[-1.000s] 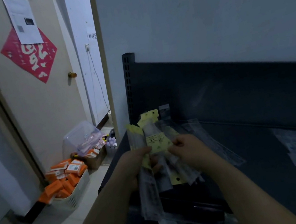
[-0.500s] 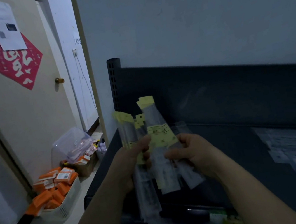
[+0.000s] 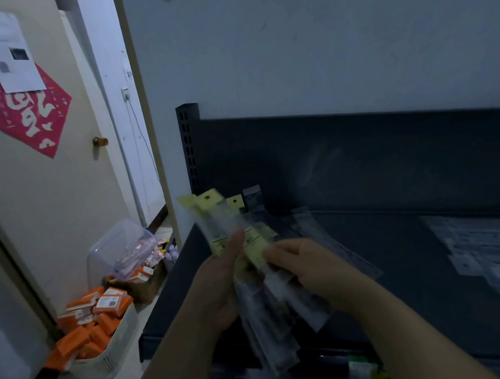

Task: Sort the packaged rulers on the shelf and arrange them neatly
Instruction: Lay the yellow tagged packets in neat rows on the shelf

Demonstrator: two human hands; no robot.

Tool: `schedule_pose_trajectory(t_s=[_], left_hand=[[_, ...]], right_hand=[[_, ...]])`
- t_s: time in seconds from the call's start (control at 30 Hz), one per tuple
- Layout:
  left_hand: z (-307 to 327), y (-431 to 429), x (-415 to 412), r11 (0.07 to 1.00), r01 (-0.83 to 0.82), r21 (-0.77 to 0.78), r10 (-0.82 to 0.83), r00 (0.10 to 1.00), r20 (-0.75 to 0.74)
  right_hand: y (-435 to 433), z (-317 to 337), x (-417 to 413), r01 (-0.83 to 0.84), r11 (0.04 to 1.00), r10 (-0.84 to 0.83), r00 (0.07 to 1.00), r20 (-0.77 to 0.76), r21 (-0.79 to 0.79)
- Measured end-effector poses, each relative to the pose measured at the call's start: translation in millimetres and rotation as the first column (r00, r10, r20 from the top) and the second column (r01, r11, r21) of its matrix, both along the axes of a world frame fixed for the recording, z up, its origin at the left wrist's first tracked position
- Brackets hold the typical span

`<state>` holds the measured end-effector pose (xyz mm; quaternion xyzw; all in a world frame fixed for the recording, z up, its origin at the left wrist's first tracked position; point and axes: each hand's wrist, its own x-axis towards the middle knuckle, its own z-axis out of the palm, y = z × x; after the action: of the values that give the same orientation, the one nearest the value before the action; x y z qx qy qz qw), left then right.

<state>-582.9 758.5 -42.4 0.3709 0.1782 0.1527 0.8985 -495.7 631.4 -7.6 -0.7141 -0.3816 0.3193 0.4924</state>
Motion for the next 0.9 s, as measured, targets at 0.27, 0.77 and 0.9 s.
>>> schedule_pose_trajectory(t_s=[0.27, 0.77, 0.9], left_hand=[[0.4, 20.3, -19.4, 0.976, -0.212, -0.043, 0.205, 0.97, -0.128], [1.5, 27.6, -31.4, 0.974, -0.221, -0.057, 0.207, 0.961, -0.185], [5.2, 23.2, -22.2, 0.987, -0.162, -0.019, 0.158, 0.978, -0.134]], right_hand=[[17.1, -29.0, 11.8, 0.247, 0.961, -0.165, 0.875, 0.456, -0.125], [13.3, -32.9, 26.7, 0.302, 0.952, -0.276, 0.914, 0.298, -0.045], [7.1, -28.0, 21.2, 0.228, 0.973, -0.229, 0.973, -0.023, -0.016]])
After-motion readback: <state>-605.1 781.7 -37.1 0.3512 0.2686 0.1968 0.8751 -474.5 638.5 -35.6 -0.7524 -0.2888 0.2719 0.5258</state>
